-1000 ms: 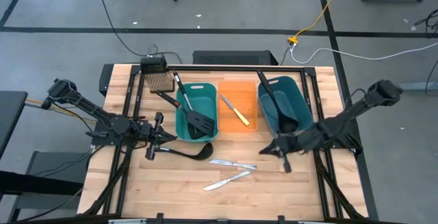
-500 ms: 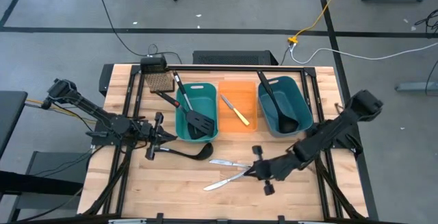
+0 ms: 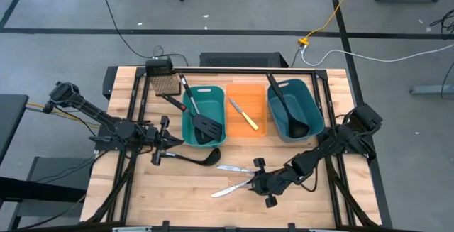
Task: Pick & Place Kitchen Items
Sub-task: Put the silver knife into the orange bin
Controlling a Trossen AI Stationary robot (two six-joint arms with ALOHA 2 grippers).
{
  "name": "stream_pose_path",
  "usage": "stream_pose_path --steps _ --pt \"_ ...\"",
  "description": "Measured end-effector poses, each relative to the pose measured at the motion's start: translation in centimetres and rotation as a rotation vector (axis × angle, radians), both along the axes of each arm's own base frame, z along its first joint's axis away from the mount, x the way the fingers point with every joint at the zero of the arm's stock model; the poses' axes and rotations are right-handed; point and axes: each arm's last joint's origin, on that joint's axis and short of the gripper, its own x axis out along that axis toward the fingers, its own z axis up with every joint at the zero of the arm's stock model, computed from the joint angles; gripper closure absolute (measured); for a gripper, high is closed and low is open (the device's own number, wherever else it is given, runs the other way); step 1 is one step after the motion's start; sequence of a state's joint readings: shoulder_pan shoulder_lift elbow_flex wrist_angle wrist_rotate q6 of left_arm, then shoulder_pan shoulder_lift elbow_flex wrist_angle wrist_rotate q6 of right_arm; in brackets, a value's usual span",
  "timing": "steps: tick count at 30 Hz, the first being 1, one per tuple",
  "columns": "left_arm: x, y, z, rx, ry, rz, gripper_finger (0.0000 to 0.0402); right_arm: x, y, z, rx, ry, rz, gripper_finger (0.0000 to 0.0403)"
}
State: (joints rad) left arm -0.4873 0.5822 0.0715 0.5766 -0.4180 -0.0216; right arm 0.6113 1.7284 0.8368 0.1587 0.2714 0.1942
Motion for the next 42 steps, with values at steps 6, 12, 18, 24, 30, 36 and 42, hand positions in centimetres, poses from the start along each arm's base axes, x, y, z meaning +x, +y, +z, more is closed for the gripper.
stream_pose_path --steps 6,12,18,24,30,36,42 --pt "0.0 0.0 0.0 -0.001 0.0 0.0 0.0388 0.7 -0.3 -1.6 -0.034 0.01 -0.042 0.0269" --pt "0.0 0.0 0.0 -0.015 0.001 -0.001 0.0388 1.2 -1.0 -3.0 -0.056 0.05 -0.06 0.0272" --pt "0.0 0.0 0.0 -0.015 0.001 -0.001 0.0388 1.2 -0.9 -3.8 -0.051 0.078 -0.052 0.0273" --pt "0.0 0.0 0.0 -0.014 0.002 -0.001 0.0388 1.1 -0.9 -4.0 -0.019 0.106 -0.049 0.0273" --pt "0.0 0.0 0.0 -0.013 0.002 0.0 0.0388 1.0 -0.7 -4.1 0.049 0.146 -0.031 0.0273" --pt "0.0 0.0 0.0 -0.009 0.002 0.0 0.0388 0.8 -0.5 -4.1 0.068 0.159 -0.045 0.0273" --pt "0.0 0.1 0.0 -0.01 -0.001 0.026 0.0388 0.6 -0.7 -4.3 0.063 0.191 -0.089 0.0273"
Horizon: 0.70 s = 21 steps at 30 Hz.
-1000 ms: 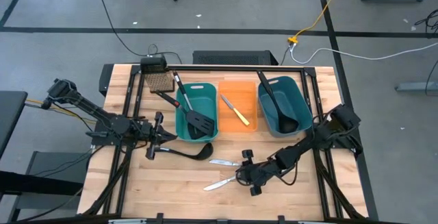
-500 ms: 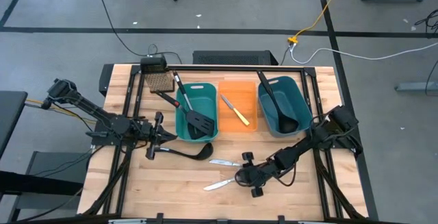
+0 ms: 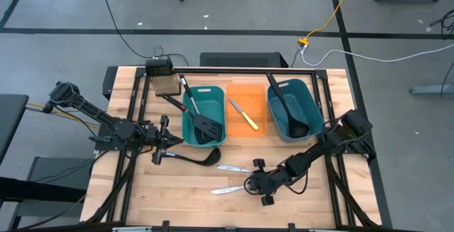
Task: Pick & Place Kitchen Items
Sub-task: Put the silver knife into the orange bin
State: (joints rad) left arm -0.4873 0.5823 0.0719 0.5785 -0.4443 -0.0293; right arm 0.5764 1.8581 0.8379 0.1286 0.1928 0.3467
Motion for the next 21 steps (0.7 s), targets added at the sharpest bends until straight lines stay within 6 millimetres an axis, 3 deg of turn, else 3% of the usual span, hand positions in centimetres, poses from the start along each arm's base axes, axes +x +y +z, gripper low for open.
stream_pose_path --steps 11,16,21 --pt "0.1 -0.1 0.3 -0.008 0.006 -0.003 0.0388 -1.0 0.4 -0.3 0.03 0.096 -0.051 0.0273" --pt "1.5 -1.3 2.9 0.055 0.07 -0.055 0.0388 -1.3 0.7 -0.4 0.038 0.105 -0.057 0.0273" --pt "4.1 -3.5 5.8 0.107 0.188 -0.081 0.0388 -1.4 0.8 -0.5 0.048 0.114 -0.063 0.0273"
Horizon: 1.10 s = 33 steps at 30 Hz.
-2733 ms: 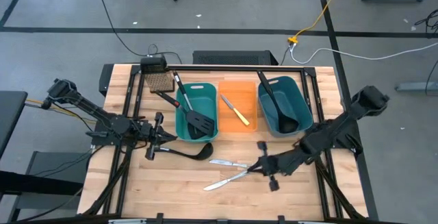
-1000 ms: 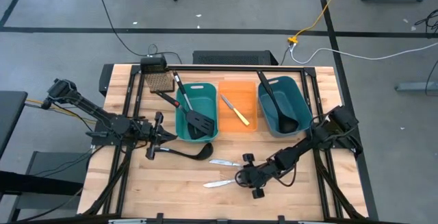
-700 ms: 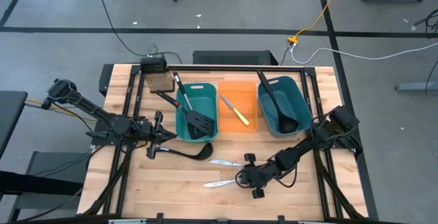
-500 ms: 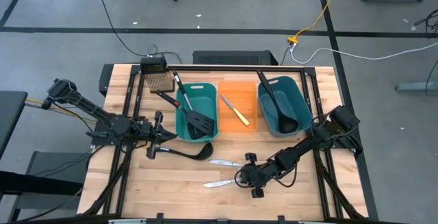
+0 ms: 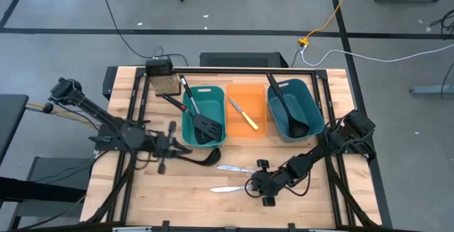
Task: Pick & Place Kitchen Items
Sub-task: Put the silver knife into the orange bin
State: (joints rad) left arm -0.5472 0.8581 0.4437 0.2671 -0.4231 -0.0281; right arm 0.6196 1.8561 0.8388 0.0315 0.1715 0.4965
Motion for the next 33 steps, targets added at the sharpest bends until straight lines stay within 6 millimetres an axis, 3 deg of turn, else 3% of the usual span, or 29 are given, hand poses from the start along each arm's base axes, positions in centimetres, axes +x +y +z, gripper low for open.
stream_pose_path --steps 3,6,17,27,33 --pt "2.1 -1.6 0.2 0.001 0.085 -0.005 0.0388 0.0 0.0 0.0 -0.001 0.001 0.001 0.0273" --pt "4.2 -3.5 -0.7 0.01 0.179 -0.008 0.0388 -0.1 0.1 -0.1 -0.005 -0.001 0.005 0.0273" --pt "10.4 -9.3 -6.3 0.034 0.428 -0.116 0.0396 -0.1 0.1 -0.1 -0.013 -0.002 0.009 0.0273" --pt "12.6 -10.3 -10.7 0.078 0.552 -0.109 0.0398 -0.1 0.2 0.0 0.005 0.043 0.014 0.027" --pt "12.9 -9.9 -11.5 0.08 0.569 -0.088 0.0396 0.8 1.0 2.0 -0.071 0.167 0.033 0.0256"
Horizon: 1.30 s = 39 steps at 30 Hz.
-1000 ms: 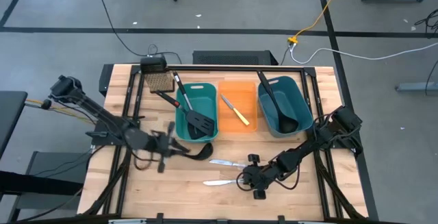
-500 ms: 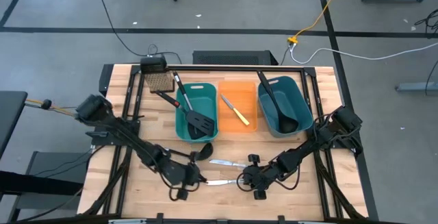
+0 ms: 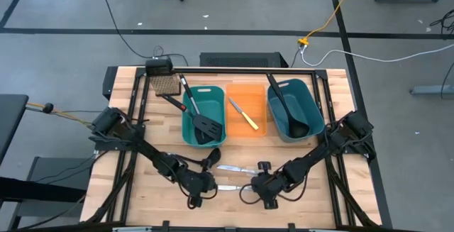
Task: Pick & Place Kitchen Items
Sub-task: Put the silver knife into the orange bin
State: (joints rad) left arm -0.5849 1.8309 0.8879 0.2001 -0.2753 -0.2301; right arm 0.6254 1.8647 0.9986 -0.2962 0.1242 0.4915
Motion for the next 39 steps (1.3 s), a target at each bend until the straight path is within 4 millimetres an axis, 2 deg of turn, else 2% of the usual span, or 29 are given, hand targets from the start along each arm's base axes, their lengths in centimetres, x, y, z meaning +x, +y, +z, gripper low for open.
stream_pose_path --steps 6,14,28,39 --pt "0.1 0.2 0.0 0.007 -0.007 -0.003 0.0398 0.2 0.1 1.1 -0.052 0.06 -0.008 0.0254" --pt "0.1 0.1 0.0 0.03 -0.01 -0.039 0.0399 0.5 0.3 -0.2 -0.068 0.08 -0.014 0.0254" --pt "-0.1 0.0 -0.8 0.025 0.023 -0.063 0.0399 0.8 0.3 -0.1 -0.087 0.027 -0.013 0.0254" --pt "0.2 0.0 -3.1 0.032 0.061 -0.03 0.0399 1.0 0.3 -0.1 -0.087 0.009 -0.018 0.0254"
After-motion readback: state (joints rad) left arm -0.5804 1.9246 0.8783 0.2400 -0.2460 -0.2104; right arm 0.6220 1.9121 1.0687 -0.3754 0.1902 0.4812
